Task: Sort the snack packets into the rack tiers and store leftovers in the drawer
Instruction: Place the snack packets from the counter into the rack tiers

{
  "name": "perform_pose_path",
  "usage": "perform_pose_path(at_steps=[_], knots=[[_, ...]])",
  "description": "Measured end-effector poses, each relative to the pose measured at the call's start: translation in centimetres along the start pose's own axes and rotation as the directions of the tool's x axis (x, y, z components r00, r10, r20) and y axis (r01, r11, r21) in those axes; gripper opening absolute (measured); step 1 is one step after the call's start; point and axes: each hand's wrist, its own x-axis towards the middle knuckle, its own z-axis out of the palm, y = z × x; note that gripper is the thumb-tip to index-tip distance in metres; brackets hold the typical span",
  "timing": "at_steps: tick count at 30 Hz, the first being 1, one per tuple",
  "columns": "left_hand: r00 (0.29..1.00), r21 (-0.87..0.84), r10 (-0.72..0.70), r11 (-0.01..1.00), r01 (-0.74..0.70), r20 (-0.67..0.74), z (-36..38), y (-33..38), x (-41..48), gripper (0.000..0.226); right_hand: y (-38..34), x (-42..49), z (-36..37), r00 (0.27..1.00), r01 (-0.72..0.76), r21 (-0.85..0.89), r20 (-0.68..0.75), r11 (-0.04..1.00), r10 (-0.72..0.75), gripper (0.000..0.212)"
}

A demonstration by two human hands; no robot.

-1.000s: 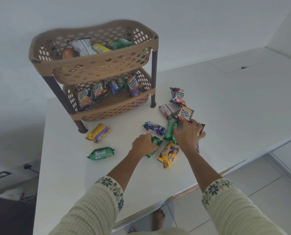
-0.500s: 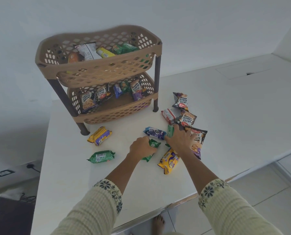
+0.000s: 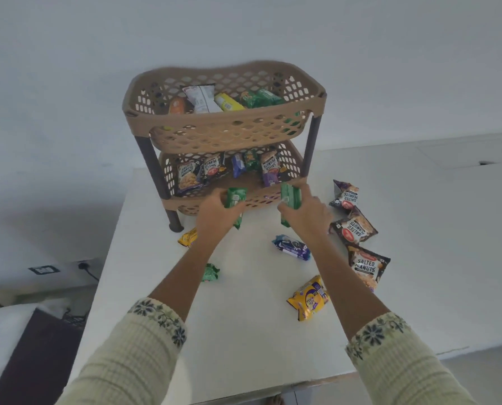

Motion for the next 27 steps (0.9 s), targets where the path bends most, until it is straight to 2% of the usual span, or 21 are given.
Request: perform_pose_path(at_steps=[4, 7, 10, 13, 19, 24, 27], knots=[[0.996, 0.039, -0.045, 0.998, 0.048, -0.075, -2.7, -1.2, 2.3, 0.051, -3.2, 1.9, 2.0, 0.982, 0.125, 0.218, 0.109, 0.968, -0.152, 0.056], [0.99, 0.094, -0.079, 0.991, 0.09, -0.113, -4.1, -1.5, 4.2, 0.057, -5.7, 3.7, 3.7, 0.966, 0.175, 0.23, 0.149, 0.957, -0.212, 0.061], [0.987, 0.147, -0.117, 0.98, 0.133, -0.111, -4.9, -1.5, 6.2, 0.062, -7.8, 5.5, 5.3, 0.957, 0.163, 0.247, 0.197, 0.955, -0.215, 0.068], [0.993, 0.222, -0.083, 0.97, 0.1, -0.086, -4.6, -1.4, 8.0, 0.057, -9.2, 7.5, 6.6, 0.953, 0.141, 0.258, 0.227, 0.956, -0.202, 0.071], [0.999, 0.358, -0.003, 0.934, 0.016, -0.036, -1.7, -0.4, 11.5, 0.056, -9.8, 11.4, 7.6, 0.952, 0.196, 0.156, 0.207, 0.968, -0.226, 0.077], [0.997, 0.419, -0.043, 0.908, 0.01, 0.07, 1.8, -0.2, 13.8, 0.057, -8.2, 13.6, 8.1, 0.925, 0.219, -0.034, 0.327, 0.975, -0.196, 0.076], [0.982, 0.432, -0.12, 0.901, 0.047, 0.143, 3.4, -0.5, 14.7, 0.053, -7.8, 14.1, 8.4, 0.911, 0.219, -0.115, 0.378, 0.969, -0.161, 0.07]])
